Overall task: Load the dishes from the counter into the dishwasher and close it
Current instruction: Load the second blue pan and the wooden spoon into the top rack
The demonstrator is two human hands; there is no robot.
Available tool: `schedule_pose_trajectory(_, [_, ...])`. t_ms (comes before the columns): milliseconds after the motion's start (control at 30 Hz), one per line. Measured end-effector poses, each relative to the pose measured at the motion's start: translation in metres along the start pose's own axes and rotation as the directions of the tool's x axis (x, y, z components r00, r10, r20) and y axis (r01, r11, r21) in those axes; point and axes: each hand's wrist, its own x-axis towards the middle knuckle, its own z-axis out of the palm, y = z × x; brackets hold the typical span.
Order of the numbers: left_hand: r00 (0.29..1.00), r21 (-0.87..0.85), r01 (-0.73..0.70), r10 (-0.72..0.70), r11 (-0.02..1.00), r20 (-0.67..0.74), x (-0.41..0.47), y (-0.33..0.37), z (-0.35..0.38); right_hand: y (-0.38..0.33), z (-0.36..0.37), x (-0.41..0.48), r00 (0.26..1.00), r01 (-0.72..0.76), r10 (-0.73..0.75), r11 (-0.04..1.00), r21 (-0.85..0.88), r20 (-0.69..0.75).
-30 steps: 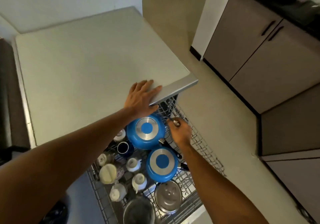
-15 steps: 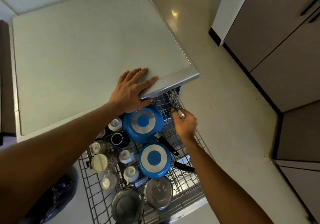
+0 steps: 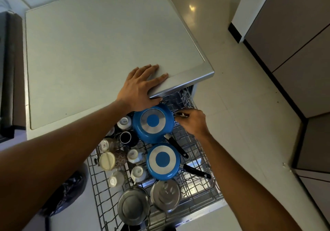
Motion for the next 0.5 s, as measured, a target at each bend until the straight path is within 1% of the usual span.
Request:
schedule_pose_trajectory(33, [1.0,-0.002,0.006,-0.006,1.0,0.001,0.0,-0.001,0.0,0.002,0.001,0.007,0.996,0.025,-0.019,0.997,-0.079,0.083])
schedule_pose_trajectory(100, [1.0,-0.005,-0.003,0.003,1.0,0.003,0.001,0.001,0.0,0.002,-0.001,0.02,0.978,0.033,0.007,0.982,-0.187,0.21])
schedule_pose_trajectory(167, [1.0,-0.005,0.0,0.0,1.0,0.007,0.001,0.001,0.0,-0.002,0.0,0.04,0.962,0.036,0.035,0.967,-0.251,0.272])
schedule_pose_trajectory(267, [1.0,-0.001,-0.001,0.001,1.0,0.002,0.001,0.001,0.001,-0.01,0.008,0.072,0.922,0.101,0.052,0.923,-0.37,0.383])
schedule_pose_trajectory(300, [1.0,-0.001,0.0,0.0,1.0,0.003,0.0,-0.001,0.001,-0.012,0.014,0.082,0.918,0.111,0.058,0.912,-0.395,0.392])
schedule_pose_trajectory(400, [1.0,-0.001,-0.004,0.004,1.0,0.003,0.0,-0.001,0.002,-0.007,0.037,0.102,0.939,0.097,0.058,0.9,-0.424,0.338])
schedule_pose_trajectory(500, [1.0,0.002,-0.009,0.009,1.0,0.0,0.001,-0.002,0.003,-0.001,0.063,0.111,0.927,0.188,0.012,0.85,-0.493,0.375])
